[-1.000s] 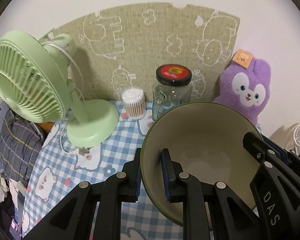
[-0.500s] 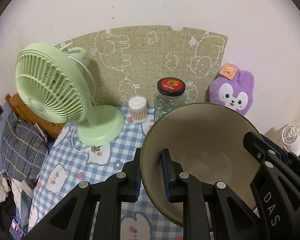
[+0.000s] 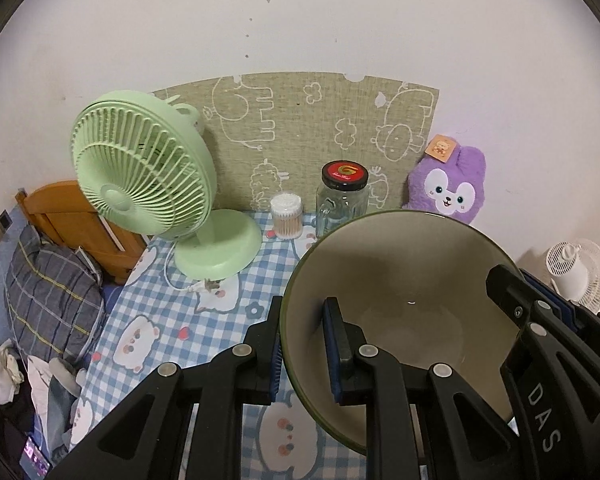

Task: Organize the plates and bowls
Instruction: 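Lift the floral bowl off the cloth with both grippers, then carry the floral bowl with both grippers toward the stacked cream bowls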

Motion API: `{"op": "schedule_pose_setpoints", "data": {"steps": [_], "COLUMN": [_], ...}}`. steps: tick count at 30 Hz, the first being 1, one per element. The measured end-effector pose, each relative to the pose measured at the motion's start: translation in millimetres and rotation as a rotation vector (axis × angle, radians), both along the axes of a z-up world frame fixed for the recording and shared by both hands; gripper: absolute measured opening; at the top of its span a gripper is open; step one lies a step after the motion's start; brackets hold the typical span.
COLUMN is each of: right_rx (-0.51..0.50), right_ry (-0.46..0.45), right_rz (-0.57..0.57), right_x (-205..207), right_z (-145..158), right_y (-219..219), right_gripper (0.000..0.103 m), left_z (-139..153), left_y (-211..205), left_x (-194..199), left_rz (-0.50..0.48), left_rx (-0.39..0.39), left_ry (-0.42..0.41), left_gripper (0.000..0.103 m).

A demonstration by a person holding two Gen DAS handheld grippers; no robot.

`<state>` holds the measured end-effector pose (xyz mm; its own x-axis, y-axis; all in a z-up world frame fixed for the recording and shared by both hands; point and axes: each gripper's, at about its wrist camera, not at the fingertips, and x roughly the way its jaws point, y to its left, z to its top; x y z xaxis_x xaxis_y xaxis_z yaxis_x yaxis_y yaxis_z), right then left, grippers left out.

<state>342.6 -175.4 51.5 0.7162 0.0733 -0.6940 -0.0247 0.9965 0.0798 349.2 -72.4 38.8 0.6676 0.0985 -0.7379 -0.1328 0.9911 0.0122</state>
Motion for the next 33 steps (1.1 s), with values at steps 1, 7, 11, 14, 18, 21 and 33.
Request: {"op": "schedule_pose_setpoints", "data": {"steps": [1, 7, 11, 14, 18, 21, 33], "right_rx": [0.000, 0.000, 0.002, 0.002, 0.004, 0.005, 0.000], "right_ry": [0.000, -0.007, -0.006, -0.007, -0.004, -0.002, 0.008], "right_rz": [-0.003, -0.022, -0.032, -0.038, -0.045, -0.049, -0.049], "right_x": [-5, -39, -60, -75, -92, -105, -144], "right_z": [1, 2, 1, -1, -4, -7, -21], "right_y": [1, 9, 16, 23, 30, 35, 52], "right_gripper": [0.015, 0.015, 0.015, 0.015, 0.015, 0.015, 0.015], "left_z": [1, 5, 6, 5, 3, 1, -10], "left_y": [2, 12, 18, 23, 30, 34, 52], "left_x": [-6, -30, -49, -64, -83, -95, -134], "left_rz": [-0.005, -0.025, -0.040, -0.048, -0.055, -0.060, -0.065], "left_rx": [0.000, 0.000, 0.007, 0.009, 0.009, 0.012, 0.006], "left_ry": [-0.001, -0.005, -0.008, -0.008, -0.007, -0.006, 0.009], "left_gripper": [0.016, 0.016, 0.016, 0.016, 0.016, 0.016, 0.016]}}
